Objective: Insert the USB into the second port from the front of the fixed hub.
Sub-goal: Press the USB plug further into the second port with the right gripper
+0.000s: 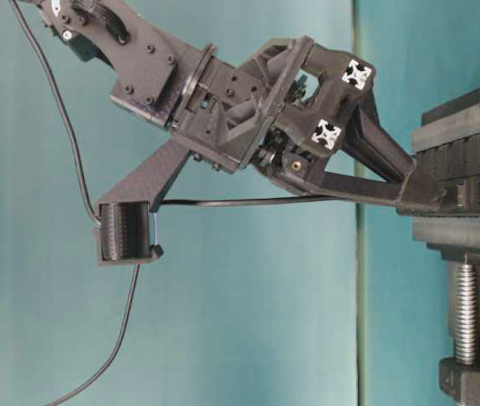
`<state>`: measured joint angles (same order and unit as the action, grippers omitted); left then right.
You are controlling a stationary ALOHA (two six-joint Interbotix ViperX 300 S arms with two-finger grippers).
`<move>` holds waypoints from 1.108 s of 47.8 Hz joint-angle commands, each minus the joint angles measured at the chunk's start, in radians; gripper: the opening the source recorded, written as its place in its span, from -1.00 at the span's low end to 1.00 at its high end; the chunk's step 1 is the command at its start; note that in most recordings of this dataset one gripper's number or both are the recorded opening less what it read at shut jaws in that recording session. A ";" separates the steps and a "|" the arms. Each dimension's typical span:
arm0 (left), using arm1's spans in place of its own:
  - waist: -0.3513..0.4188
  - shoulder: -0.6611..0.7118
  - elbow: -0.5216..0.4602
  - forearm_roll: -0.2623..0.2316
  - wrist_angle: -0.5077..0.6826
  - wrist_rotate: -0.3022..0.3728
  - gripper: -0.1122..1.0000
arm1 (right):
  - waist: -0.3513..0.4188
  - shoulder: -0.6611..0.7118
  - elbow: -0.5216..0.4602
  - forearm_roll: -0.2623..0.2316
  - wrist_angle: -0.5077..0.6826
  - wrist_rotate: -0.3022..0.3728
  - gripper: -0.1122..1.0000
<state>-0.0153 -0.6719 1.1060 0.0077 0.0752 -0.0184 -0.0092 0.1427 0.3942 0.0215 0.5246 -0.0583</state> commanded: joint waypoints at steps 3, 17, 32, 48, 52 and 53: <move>0.000 -0.002 -0.009 0.003 -0.008 -0.002 -0.79 | 0.002 -0.003 0.000 0.000 0.009 0.009 -0.63; 0.000 -0.002 -0.006 0.003 -0.009 -0.002 -0.79 | 0.002 0.012 -0.003 0.000 0.009 0.008 -0.63; 0.000 -0.002 -0.003 0.003 -0.008 -0.002 -0.79 | 0.005 0.034 -0.017 0.000 0.025 0.006 -0.63; 0.000 -0.002 -0.003 0.003 -0.009 -0.002 -0.79 | 0.006 0.046 -0.038 0.000 0.043 0.002 -0.63; 0.000 -0.002 -0.003 0.003 -0.008 -0.002 -0.79 | 0.006 0.044 -0.038 0.000 0.048 0.003 -0.63; 0.000 -0.002 -0.003 0.003 -0.009 -0.002 -0.79 | 0.006 0.044 -0.040 0.000 0.048 0.003 -0.63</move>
<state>-0.0138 -0.6719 1.1152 0.0092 0.0752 -0.0184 -0.0077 0.1795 0.3574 0.0230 0.5691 -0.0583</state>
